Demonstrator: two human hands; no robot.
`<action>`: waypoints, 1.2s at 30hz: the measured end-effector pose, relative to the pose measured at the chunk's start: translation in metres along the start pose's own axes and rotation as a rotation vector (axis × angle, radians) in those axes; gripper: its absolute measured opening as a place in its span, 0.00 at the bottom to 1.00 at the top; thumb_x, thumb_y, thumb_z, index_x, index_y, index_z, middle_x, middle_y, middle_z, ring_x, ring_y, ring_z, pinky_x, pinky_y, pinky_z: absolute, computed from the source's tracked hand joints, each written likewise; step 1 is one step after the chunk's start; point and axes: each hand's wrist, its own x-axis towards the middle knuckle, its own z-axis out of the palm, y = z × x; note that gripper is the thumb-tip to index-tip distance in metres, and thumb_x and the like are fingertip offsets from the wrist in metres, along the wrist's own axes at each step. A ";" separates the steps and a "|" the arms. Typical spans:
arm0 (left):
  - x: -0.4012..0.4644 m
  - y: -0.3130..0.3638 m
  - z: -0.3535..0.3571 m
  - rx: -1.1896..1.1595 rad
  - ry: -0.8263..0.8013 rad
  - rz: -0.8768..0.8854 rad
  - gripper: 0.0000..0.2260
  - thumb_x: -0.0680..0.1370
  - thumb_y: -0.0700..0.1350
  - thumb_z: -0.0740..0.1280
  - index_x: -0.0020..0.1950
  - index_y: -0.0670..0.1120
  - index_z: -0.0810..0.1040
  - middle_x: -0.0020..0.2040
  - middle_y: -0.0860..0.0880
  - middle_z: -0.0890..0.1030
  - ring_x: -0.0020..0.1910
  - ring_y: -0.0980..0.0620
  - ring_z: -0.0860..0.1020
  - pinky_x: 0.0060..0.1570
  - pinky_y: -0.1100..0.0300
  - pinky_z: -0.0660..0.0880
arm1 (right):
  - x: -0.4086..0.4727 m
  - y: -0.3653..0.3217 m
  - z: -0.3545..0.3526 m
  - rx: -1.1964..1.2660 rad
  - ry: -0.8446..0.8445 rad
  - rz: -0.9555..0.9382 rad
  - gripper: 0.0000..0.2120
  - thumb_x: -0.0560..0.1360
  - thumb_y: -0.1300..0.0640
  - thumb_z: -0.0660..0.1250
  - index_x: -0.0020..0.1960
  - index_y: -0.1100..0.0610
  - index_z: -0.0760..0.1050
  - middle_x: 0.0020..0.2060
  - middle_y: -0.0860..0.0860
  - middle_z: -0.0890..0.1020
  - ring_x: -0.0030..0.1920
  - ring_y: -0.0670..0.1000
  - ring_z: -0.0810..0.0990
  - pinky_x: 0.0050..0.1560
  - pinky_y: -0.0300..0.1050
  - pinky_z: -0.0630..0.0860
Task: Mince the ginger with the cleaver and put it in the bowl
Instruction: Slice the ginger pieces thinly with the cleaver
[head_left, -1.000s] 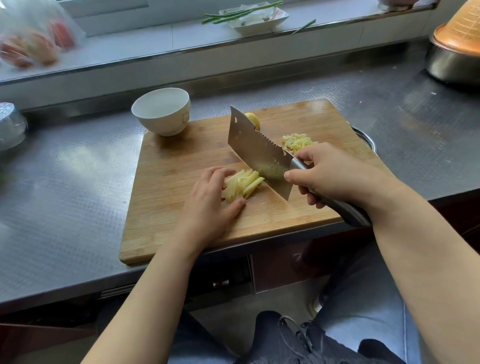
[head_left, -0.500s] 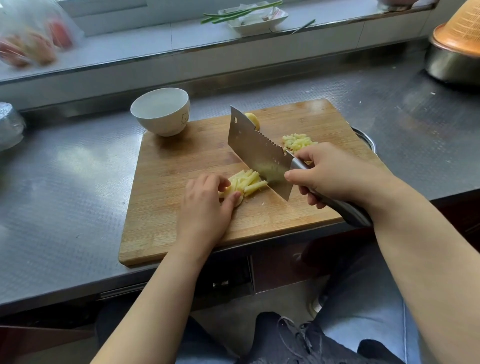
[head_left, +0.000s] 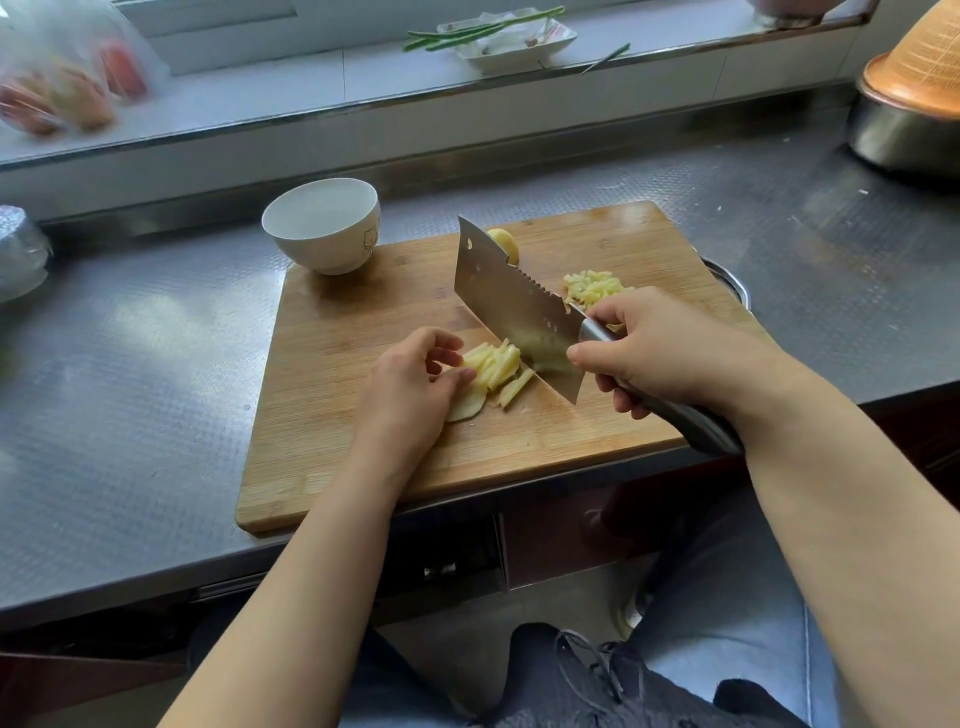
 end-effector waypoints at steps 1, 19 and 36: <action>0.001 0.000 0.001 -0.015 -0.006 0.000 0.09 0.74 0.46 0.73 0.52 0.54 0.78 0.44 0.58 0.81 0.46 0.59 0.78 0.48 0.57 0.76 | 0.000 0.000 0.000 0.000 -0.002 -0.001 0.03 0.80 0.58 0.65 0.50 0.56 0.76 0.34 0.55 0.80 0.27 0.47 0.78 0.29 0.41 0.77; 0.004 0.014 0.026 0.174 -0.116 0.165 0.17 0.74 0.54 0.68 0.59 0.52 0.68 0.60 0.51 0.68 0.60 0.50 0.68 0.62 0.52 0.69 | -0.001 0.001 0.001 -0.009 0.007 -0.009 0.05 0.79 0.61 0.64 0.45 0.58 0.75 0.32 0.56 0.78 0.27 0.49 0.77 0.28 0.43 0.77; 0.004 0.016 0.027 0.246 -0.140 0.278 0.05 0.75 0.51 0.64 0.48 0.54 0.70 0.53 0.54 0.68 0.56 0.53 0.62 0.58 0.53 0.69 | 0.013 -0.006 -0.004 -0.273 0.065 -0.004 0.04 0.78 0.60 0.61 0.44 0.56 0.71 0.32 0.56 0.77 0.27 0.52 0.76 0.27 0.44 0.75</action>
